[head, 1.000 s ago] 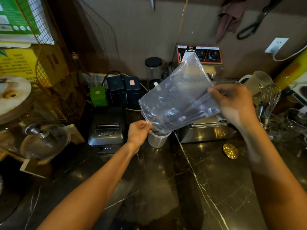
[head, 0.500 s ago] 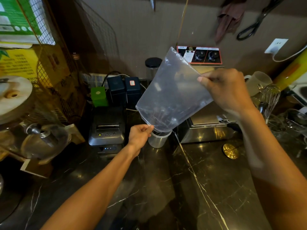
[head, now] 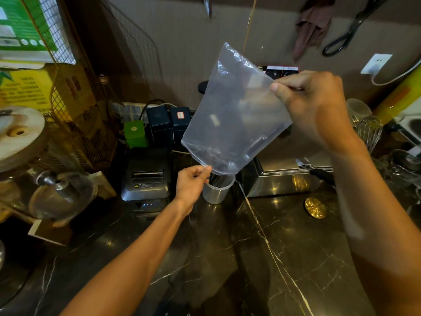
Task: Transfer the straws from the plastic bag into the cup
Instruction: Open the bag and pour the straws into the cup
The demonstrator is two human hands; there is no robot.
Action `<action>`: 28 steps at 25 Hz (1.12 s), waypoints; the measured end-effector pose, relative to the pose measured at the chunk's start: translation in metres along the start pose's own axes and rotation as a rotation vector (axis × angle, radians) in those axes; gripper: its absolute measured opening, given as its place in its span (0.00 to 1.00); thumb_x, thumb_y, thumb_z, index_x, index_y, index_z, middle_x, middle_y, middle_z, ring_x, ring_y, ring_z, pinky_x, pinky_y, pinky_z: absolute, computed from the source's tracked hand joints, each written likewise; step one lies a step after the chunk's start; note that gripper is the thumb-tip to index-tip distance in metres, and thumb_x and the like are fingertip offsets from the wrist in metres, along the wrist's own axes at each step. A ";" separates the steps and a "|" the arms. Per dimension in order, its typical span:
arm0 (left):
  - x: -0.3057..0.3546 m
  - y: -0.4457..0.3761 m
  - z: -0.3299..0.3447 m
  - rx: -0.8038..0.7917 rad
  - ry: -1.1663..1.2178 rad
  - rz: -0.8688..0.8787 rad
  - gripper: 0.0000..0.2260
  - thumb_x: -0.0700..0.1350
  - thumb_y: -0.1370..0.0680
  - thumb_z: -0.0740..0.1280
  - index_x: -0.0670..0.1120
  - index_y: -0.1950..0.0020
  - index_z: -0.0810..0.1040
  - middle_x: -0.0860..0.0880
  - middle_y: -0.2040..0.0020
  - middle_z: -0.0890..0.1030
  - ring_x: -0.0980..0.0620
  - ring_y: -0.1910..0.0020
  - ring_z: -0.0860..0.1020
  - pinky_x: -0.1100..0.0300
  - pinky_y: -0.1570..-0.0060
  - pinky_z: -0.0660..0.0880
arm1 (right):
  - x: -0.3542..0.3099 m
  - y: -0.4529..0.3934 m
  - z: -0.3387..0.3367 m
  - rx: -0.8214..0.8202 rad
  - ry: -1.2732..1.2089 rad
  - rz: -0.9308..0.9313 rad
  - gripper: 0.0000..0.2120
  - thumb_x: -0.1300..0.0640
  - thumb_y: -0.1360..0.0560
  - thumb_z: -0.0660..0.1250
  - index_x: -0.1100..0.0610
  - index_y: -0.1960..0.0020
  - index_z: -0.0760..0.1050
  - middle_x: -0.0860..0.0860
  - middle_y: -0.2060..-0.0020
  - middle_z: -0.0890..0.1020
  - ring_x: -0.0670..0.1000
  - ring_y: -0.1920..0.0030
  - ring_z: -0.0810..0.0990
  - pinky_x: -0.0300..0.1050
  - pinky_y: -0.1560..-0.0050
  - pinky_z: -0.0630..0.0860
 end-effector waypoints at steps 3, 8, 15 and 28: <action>0.001 0.002 -0.002 0.044 0.018 0.022 0.09 0.44 0.18 0.68 0.39 0.49 0.85 0.49 0.58 0.83 0.60 0.60 0.80 0.73 0.62 0.76 | -0.006 0.003 -0.001 0.017 0.003 -0.028 0.13 0.50 0.21 0.68 0.57 0.48 0.87 0.56 0.55 0.86 0.56 0.51 0.83 0.57 0.48 0.79; 0.009 0.006 -0.001 0.039 0.042 0.032 0.08 0.43 0.18 0.68 0.40 0.49 0.84 0.50 0.59 0.83 0.62 0.62 0.80 0.74 0.63 0.76 | -0.012 -0.003 -0.003 0.011 0.015 -0.041 0.19 0.43 0.23 0.65 0.55 0.47 0.87 0.58 0.55 0.86 0.60 0.52 0.83 0.59 0.51 0.79; 0.008 0.009 -0.002 0.026 0.045 -0.004 0.07 0.45 0.18 0.68 0.44 0.50 0.84 0.49 0.56 0.84 0.58 0.58 0.80 0.71 0.62 0.77 | -0.019 -0.002 0.000 0.033 0.036 -0.075 0.16 0.46 0.22 0.66 0.55 0.47 0.87 0.57 0.56 0.85 0.59 0.54 0.82 0.56 0.52 0.79; 0.018 0.009 0.000 0.038 0.061 0.020 0.08 0.44 0.18 0.68 0.41 0.50 0.84 0.48 0.57 0.82 0.56 0.59 0.79 0.73 0.64 0.76 | -0.025 -0.011 -0.010 -0.046 0.032 -0.053 0.10 0.61 0.21 0.67 0.58 0.44 0.85 0.58 0.59 0.84 0.56 0.58 0.82 0.53 0.49 0.83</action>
Point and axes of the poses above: each hand's wrist, its own y-axis away from the middle knuckle, its own z-axis out of the palm, x = y × z, the point moved 5 cm from there along -y, towards the middle knuckle
